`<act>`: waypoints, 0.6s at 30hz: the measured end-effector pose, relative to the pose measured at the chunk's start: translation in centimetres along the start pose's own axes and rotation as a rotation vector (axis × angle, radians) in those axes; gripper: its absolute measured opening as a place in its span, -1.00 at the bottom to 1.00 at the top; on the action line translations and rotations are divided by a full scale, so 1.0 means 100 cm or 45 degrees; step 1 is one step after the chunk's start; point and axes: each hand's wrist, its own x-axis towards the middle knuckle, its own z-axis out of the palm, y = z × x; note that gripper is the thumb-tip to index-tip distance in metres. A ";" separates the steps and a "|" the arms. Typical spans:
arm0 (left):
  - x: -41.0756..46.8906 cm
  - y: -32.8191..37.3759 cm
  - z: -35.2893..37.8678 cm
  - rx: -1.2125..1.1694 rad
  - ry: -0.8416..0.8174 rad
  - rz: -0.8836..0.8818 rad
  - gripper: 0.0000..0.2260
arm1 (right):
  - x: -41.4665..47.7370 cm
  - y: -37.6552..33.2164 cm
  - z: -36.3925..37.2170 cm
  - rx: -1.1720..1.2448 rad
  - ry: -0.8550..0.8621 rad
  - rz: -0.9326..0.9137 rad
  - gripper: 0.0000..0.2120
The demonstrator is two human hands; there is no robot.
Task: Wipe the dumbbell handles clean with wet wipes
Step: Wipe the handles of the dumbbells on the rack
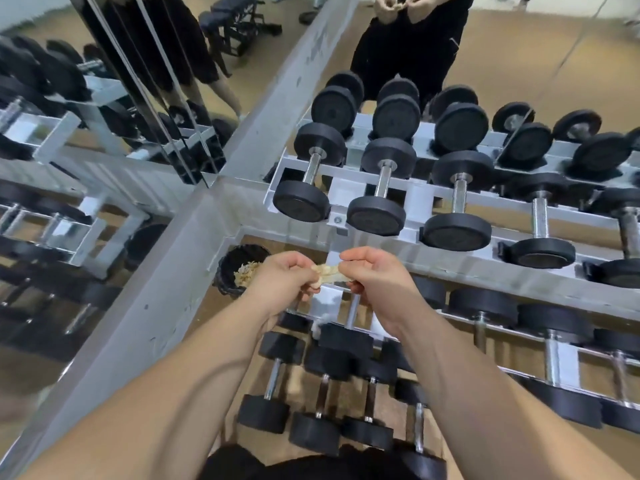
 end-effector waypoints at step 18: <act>0.113 0.044 -0.149 0.189 -0.417 0.003 -0.95 | 0.041 -0.046 0.195 0.133 0.796 -0.187 -0.92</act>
